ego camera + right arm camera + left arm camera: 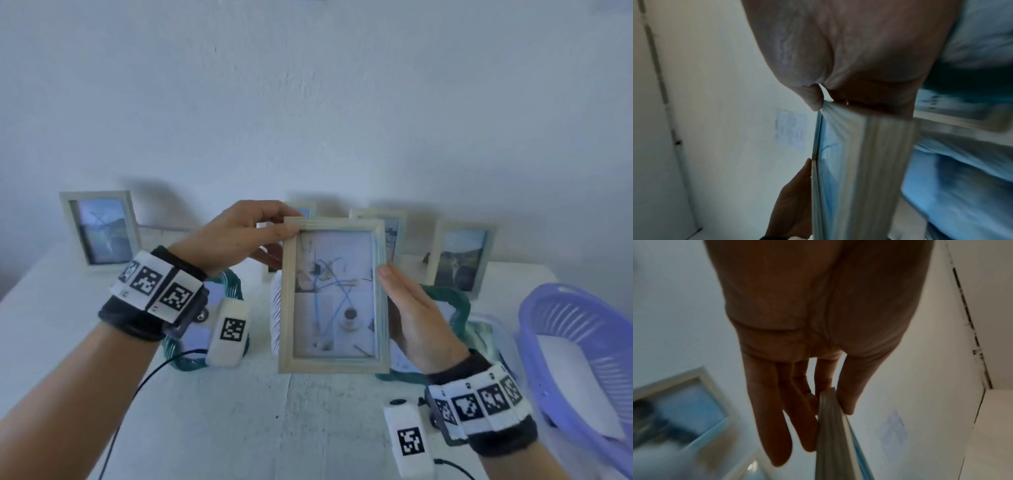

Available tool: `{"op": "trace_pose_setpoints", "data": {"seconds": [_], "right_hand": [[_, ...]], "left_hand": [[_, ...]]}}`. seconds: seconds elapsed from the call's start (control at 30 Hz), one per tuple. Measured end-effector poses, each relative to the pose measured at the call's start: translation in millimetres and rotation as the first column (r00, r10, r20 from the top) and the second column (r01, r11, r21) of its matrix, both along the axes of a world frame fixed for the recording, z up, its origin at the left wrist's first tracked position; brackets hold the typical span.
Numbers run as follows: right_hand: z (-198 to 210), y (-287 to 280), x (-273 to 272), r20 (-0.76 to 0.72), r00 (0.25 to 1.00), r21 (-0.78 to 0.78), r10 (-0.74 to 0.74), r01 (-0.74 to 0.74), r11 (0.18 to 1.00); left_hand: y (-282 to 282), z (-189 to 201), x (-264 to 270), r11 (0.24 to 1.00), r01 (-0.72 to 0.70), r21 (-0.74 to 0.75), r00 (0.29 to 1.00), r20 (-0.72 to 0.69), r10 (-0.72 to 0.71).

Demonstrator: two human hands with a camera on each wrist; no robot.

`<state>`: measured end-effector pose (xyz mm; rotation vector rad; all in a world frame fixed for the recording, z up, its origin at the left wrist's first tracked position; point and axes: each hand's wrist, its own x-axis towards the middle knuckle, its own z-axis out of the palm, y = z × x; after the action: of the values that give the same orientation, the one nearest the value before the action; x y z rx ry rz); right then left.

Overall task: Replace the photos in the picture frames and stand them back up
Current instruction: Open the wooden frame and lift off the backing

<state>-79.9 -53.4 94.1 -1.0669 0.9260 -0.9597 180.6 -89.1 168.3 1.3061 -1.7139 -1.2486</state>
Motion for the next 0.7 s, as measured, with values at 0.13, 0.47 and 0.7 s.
{"op": "trace_pose_setpoints", "data": {"seconds": [0.13, 0.47, 0.7], "right_hand": [[-47.8, 46.8, -33.4, 0.153, 0.985, 0.192, -0.079, 0.049, 0.980], [-91.6, 111.0, -73.5, -0.025, 0.994, 0.143, -0.109, 0.111, 0.983], [-94.3, 129.7, -76.0, 0.058, 0.998, 0.203, 0.008, -0.019, 0.979]], "left_hand": [[34.2, -46.4, -46.3, 0.997, -0.050, 0.054, 0.998, 0.042, 0.047], [148.4, -132.3, -135.8, 0.953, -0.242, 0.181, 0.965, 0.143, 0.218], [172.8, -142.9, -181.3, 0.949, -0.207, 0.239, 0.976, -0.011, 0.216]]}}
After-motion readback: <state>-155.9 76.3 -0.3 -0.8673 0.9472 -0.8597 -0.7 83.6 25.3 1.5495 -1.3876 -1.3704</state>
